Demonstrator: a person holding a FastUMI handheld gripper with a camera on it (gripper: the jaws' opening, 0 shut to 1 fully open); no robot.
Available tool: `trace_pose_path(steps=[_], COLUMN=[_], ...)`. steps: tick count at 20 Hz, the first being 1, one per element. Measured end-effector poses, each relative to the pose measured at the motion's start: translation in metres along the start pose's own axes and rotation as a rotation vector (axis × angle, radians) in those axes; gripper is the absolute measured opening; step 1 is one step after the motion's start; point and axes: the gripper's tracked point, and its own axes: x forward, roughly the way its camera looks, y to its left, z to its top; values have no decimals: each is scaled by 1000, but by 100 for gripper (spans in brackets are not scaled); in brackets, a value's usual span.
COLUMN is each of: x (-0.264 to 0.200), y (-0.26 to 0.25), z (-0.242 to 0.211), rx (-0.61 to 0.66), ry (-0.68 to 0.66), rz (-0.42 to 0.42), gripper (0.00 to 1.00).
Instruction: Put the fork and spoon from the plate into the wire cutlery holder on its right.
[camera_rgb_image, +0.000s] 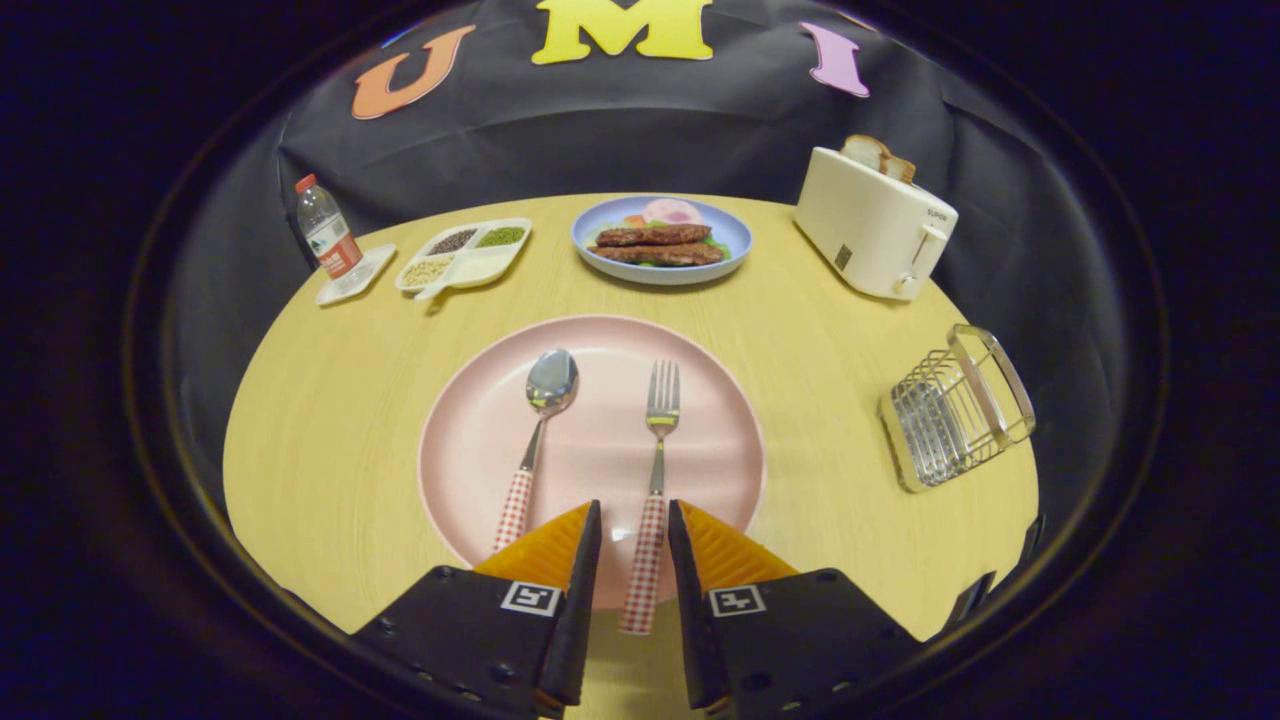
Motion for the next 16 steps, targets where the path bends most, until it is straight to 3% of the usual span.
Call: trace_pose_path(steps=[2,4,6,9,16], x=[3,2,5,0,-49], y=[-2,-3,0,-2,-14], z=[-1,3,5,3,19], rx=[17,17,8,-18,-65], ry=[7,-4,-10,-8,-52], rz=[-2,-11,-14,-9,57], gripper=[20,18,10,4,4])
